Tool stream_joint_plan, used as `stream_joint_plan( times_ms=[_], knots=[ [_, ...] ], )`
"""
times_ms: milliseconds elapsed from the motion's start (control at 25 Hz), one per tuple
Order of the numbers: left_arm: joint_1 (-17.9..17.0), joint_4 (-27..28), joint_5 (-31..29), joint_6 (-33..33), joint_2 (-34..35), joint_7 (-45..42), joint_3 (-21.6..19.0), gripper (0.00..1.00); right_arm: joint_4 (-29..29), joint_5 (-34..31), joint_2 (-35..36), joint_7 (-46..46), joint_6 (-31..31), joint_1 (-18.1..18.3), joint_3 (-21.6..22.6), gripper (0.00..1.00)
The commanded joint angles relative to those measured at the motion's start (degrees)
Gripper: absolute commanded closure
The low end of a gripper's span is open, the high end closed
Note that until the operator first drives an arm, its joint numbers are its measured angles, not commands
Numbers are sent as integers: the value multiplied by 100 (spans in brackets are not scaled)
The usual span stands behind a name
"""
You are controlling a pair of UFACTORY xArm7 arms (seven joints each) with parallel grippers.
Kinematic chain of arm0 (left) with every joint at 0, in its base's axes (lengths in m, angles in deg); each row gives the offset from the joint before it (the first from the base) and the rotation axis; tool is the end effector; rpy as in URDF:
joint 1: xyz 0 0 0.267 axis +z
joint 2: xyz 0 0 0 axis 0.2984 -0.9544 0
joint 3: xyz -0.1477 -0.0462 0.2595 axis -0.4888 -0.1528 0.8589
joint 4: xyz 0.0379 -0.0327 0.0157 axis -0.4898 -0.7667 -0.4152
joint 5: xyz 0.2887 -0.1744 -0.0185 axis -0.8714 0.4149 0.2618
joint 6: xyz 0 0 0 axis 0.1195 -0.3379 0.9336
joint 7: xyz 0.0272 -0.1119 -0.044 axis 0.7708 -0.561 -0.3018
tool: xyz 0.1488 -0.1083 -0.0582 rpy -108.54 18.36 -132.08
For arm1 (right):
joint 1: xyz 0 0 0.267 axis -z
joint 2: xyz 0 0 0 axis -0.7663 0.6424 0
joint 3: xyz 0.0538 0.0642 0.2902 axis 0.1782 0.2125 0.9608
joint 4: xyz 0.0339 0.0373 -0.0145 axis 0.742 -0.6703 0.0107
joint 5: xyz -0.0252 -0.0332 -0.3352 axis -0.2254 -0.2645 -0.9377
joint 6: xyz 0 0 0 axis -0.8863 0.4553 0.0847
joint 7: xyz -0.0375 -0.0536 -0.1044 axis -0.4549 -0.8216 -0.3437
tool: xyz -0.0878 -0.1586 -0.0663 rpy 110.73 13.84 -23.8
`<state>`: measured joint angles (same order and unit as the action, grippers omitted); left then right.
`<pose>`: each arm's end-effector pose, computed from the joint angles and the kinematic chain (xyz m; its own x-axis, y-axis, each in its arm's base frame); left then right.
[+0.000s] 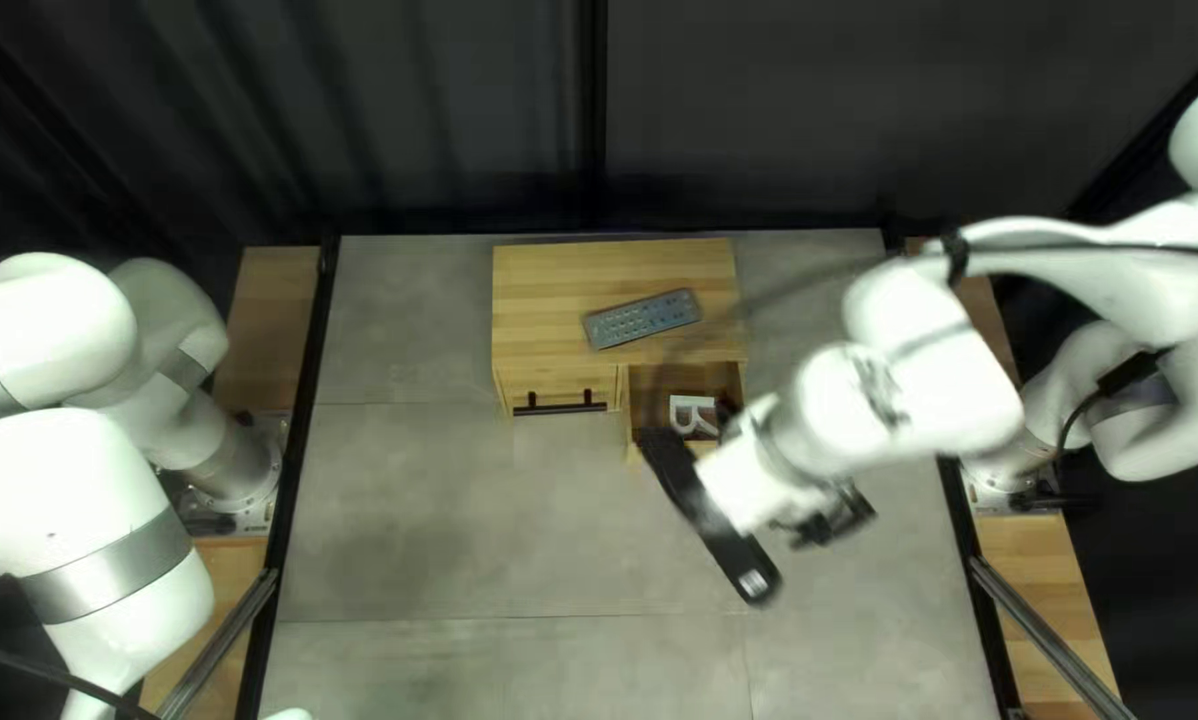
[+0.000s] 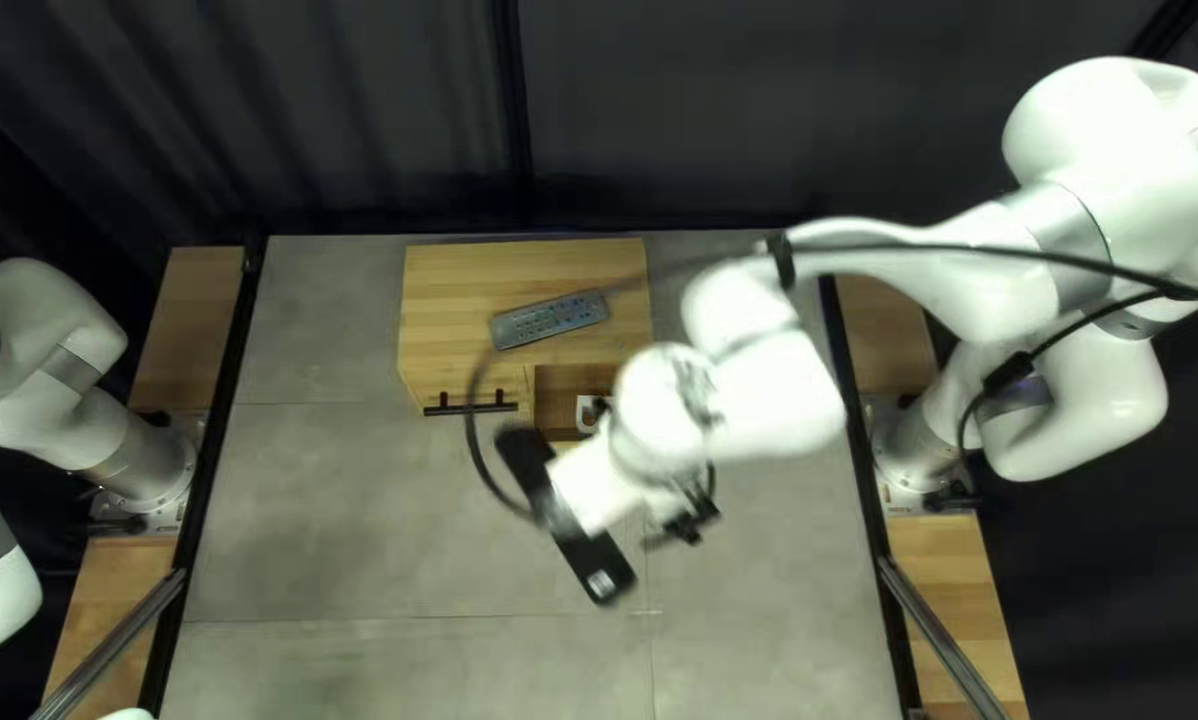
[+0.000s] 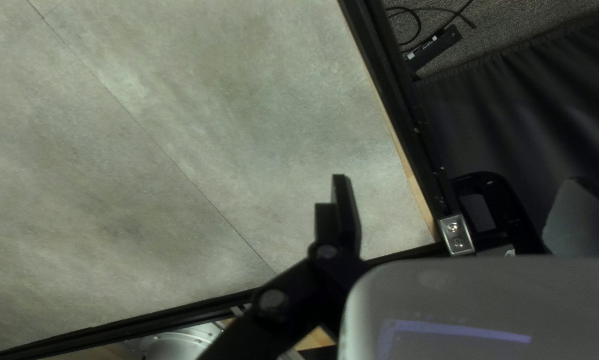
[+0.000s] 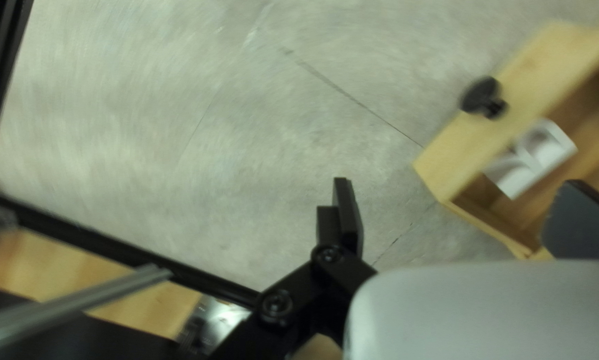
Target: Open drawers and place objects into drawer and close
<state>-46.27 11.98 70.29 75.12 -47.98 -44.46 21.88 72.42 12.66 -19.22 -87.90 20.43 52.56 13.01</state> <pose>0.2287 -0.3774 0.1002 0.8628 -0.4650 -0.1985 -0.4903 -0.8653 -0.1039 0.4498 0.0511 0.2507 0.9573 0.2891 0.0043 0.2882 -0.9554 0.0642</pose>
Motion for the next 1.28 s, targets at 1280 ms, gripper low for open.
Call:
stream_joint_plan(
  times_ms=[1280],
  knots=[
    [0, 0, 0, 0, 0, 0, 0, 0, 1125, -154, 1858, -1272, -1308, 1008, -774, 0]
  ],
)
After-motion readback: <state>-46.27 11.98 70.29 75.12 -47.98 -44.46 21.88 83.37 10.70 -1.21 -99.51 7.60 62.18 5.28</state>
